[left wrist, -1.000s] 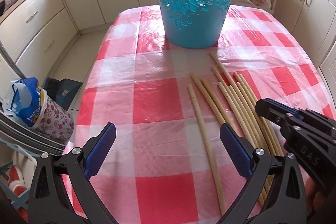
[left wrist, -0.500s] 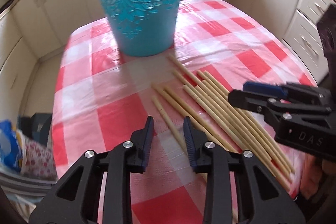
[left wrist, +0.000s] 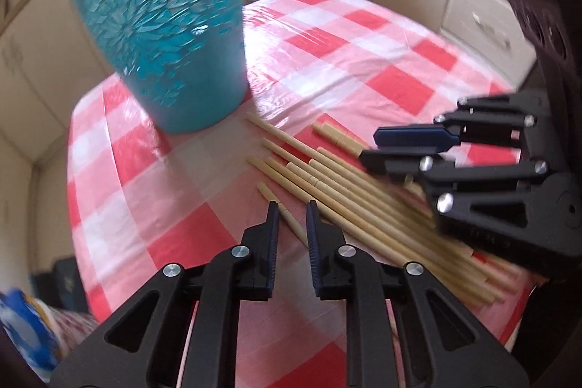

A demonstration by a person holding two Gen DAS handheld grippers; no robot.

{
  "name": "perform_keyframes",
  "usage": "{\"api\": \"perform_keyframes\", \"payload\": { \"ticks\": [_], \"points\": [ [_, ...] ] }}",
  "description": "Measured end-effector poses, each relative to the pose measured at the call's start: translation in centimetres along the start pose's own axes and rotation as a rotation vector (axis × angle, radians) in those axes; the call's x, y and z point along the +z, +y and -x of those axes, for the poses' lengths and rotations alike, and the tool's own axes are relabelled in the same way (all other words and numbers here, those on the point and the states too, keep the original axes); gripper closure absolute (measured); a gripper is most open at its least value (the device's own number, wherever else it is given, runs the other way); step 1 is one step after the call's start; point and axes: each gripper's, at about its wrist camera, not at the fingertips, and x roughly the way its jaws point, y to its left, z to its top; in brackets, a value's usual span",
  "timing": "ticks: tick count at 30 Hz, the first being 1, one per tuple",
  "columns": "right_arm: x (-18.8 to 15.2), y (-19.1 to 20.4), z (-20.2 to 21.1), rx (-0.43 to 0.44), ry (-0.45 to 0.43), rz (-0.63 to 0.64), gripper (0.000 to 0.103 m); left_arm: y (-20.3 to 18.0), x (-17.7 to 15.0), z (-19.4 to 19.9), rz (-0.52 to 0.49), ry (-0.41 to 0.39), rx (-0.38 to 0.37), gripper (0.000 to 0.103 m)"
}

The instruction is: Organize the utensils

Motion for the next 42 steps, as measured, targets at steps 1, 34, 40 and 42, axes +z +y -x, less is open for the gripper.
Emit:
{"api": "perform_keyframes", "payload": {
  "ticks": [1, 34, 40, 42],
  "points": [
    [0.0, -0.3, 0.0, 0.009, -0.001, -0.012, 0.092, -0.3, 0.1, 0.0, -0.030, 0.008, 0.026, 0.089],
    [-0.3, -0.2, 0.3, -0.035, 0.001, 0.029, 0.097, -0.9, 0.5, -0.2, 0.114, 0.023, 0.115, 0.098],
    [-0.4, -3.0, 0.9, 0.112, -0.018, -0.142, 0.097, 0.1, -0.1, 1.2, 0.168, -0.007, 0.033, 0.098],
    [-0.4, -4.0, 1.3, 0.164, -0.034, -0.208, 0.097, 0.8, -0.3, 3.0, 0.212, -0.064, -0.016, 0.098]
  ]
}}
